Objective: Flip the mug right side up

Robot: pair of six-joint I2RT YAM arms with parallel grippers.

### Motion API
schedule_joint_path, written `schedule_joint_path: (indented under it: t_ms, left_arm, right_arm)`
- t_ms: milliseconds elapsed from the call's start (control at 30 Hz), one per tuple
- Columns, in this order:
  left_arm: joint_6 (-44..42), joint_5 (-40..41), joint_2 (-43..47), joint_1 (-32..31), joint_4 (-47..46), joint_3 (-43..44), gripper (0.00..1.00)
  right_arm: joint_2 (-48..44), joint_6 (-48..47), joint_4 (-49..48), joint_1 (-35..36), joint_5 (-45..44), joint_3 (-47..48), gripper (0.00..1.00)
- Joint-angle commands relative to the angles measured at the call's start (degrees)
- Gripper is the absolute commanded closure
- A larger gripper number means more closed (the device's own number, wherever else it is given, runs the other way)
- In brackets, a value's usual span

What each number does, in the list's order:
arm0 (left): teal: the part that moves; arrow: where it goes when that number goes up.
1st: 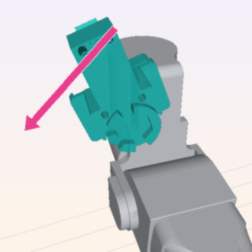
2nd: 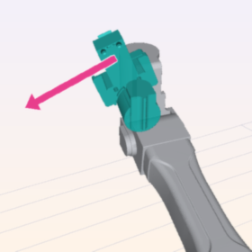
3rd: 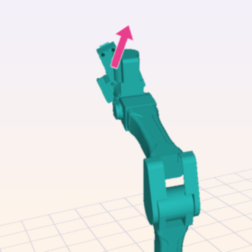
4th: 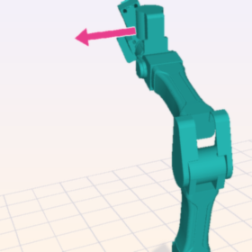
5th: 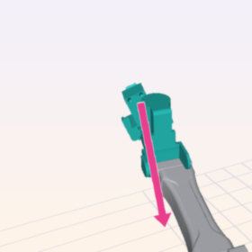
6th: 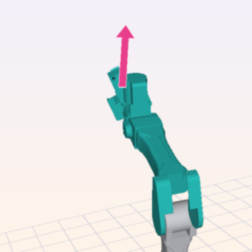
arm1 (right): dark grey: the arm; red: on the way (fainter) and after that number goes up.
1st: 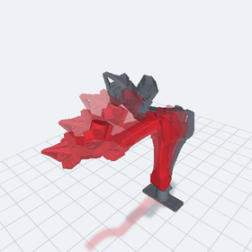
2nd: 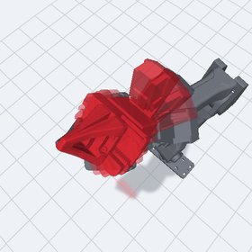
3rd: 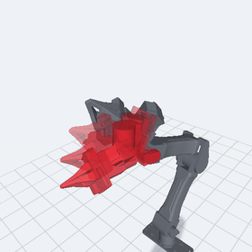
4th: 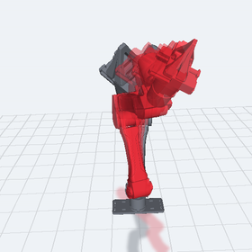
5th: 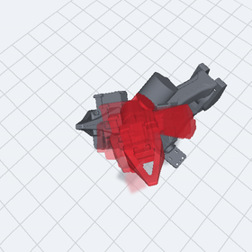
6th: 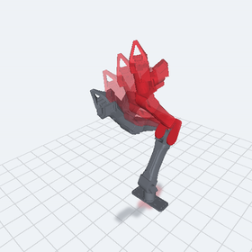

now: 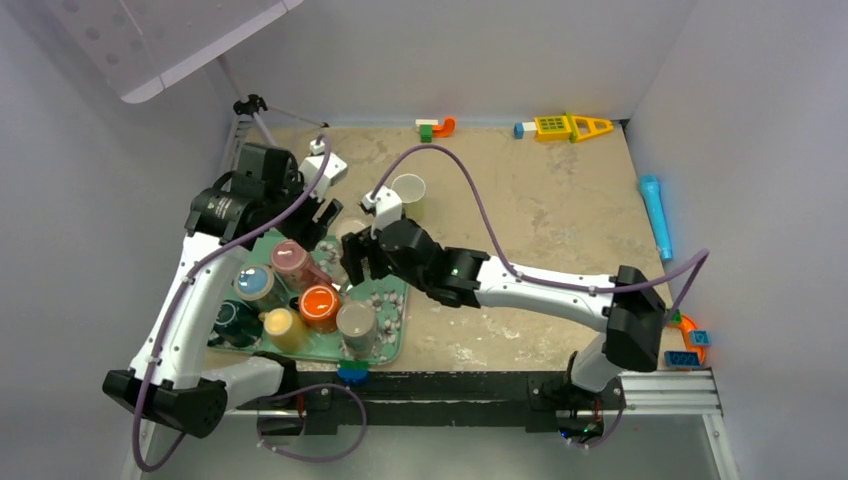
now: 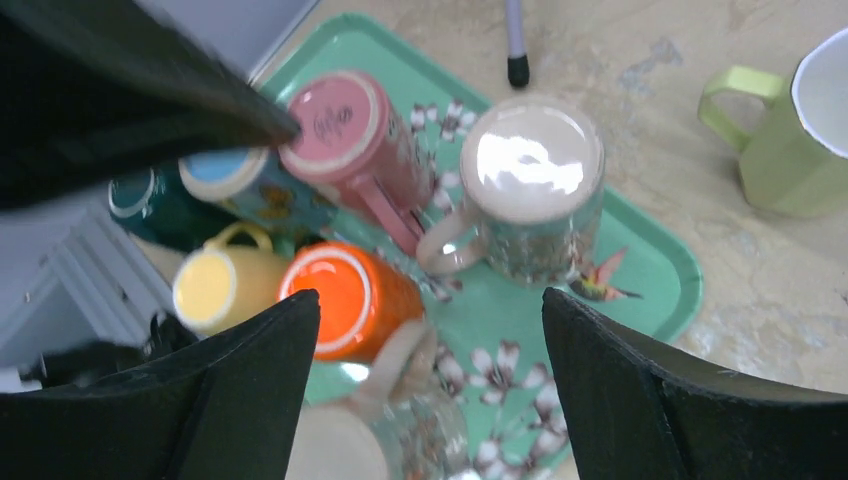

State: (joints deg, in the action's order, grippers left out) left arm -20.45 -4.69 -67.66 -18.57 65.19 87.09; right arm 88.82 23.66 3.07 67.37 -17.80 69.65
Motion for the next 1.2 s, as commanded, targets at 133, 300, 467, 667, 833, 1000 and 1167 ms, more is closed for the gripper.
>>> schedule_joint_path:
  t_ms: [133,300,467,667,833,1000,1167]
  left_arm:
    - [-2.18,-7.83,3.9,8.96,-6.02,-16.24,0.3]
    - [-4.15,-15.77,0.47,8.62,-8.34,-23.06,0.38]
    - [-2.88,-14.08,-3.69,6.62,-15.98,-26.24,0.38]
    - [-0.88,-9.46,-9.45,4.29,-22.83,-27.38,0.37]
    - [-0.56,-7.18,-14.68,1.77,-24.25,-28.33,0.44]
    - [0.06,-5.92,-18.97,1.69,-24.47,-27.26,0.53]
    - [0.5,-7.22,-21.48,1.82,-22.78,-25.46,0.78]
  right_arm:
    - [10.68,8.01,6.71,-0.48,-9.71,13.51,0.12]
    - [5.85,9.89,5.13,-1.54,-12.6,6.06,0.11]
    - [-1.45,12.13,6.81,-3.54,-15.27,-2.47,0.09]
    - [-8.9,14.82,7.92,-7.27,-17.44,-11.15,0.09]
    - [-13.77,14.46,6.45,-9.51,-17.63,-15.38,0.08]
    - [-15.69,12.75,6.0,-10.15,-18.72,-16.12,0.08]
    - [-16.21,12.16,5.55,-10.42,-18.76,-16.41,0.08]
